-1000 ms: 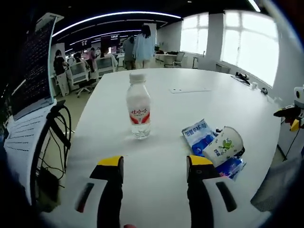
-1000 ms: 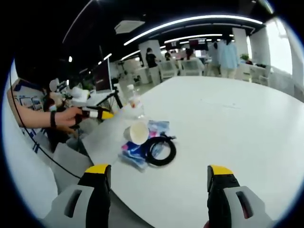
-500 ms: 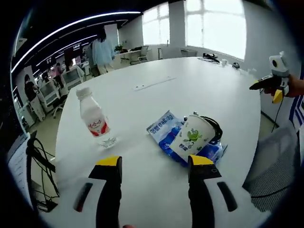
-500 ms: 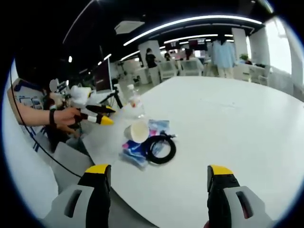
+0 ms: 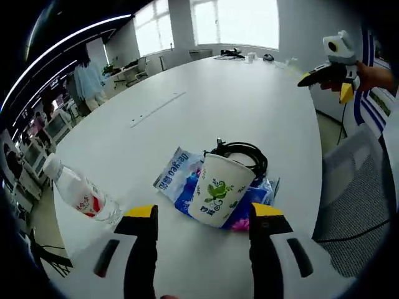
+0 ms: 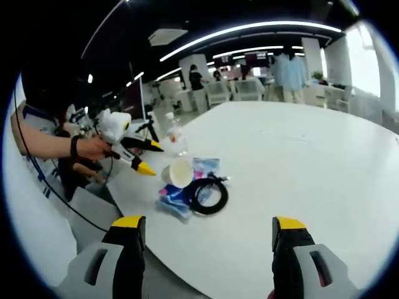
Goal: Arrange the tabletop items into an orderly group along one side of the table until the central work area is clear of visible clutter.
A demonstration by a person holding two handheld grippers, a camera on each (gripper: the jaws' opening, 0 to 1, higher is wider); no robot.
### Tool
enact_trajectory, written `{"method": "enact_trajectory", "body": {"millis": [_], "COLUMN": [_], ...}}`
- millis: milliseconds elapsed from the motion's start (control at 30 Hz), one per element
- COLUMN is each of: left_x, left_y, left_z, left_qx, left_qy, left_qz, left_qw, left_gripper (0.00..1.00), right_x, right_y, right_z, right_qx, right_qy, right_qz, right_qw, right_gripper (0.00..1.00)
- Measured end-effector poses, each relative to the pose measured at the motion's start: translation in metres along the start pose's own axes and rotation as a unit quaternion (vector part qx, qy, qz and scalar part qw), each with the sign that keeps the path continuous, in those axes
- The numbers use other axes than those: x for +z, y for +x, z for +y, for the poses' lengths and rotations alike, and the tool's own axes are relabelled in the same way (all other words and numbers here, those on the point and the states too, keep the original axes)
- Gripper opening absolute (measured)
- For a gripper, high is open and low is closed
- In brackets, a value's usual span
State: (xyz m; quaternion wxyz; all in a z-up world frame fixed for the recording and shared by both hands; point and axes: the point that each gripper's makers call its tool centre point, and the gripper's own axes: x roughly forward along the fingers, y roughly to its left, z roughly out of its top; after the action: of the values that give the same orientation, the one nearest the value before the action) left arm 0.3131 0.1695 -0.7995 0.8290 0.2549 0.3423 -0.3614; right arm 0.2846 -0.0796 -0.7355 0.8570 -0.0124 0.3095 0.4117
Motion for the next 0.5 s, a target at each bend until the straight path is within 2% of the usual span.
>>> {"method": "enact_trajectory", "body": {"millis": [67, 167, 233, 333, 500], "left_x": [0.008, 0.008, 0.007, 0.009, 0.007], "left_y": [0.0, 0.004, 0.01, 0.016, 0.028], "left_z": [-0.01, -0.012, -0.014, -0.017, -0.022], "left_qx": [-0.015, -0.024, -0.036, -0.048, -0.059], "left_qy": [0.006, 0.025, 0.064, 0.061, 0.088], "left_qz": [0.0, 0.008, 0.026, 0.024, 0.038], "left_qw": [0.9999, 0.9994, 0.997, 0.9967, 0.9937], "left_gripper": [0.57, 0.56, 0.56, 0.55, 0.53], "right_x": [-0.001, -0.002, -0.003, -0.004, -0.008], "right_y": [0.0, 0.0, 0.001, 0.0, -0.003], "right_z": [0.0, 0.0, -0.001, 0.001, 0.003], "right_qx": [-0.001, -0.001, -0.001, -0.002, -0.004], "right_qy": [0.001, 0.001, 0.003, 0.004, 0.007], "right_qz": [0.0, 0.001, 0.0, 0.0, 0.002], "right_qw": [1.0, 1.0, 1.0, 1.0, 1.0], "right_gripper": [0.85, 0.85, 0.85, 0.85, 0.85]}}
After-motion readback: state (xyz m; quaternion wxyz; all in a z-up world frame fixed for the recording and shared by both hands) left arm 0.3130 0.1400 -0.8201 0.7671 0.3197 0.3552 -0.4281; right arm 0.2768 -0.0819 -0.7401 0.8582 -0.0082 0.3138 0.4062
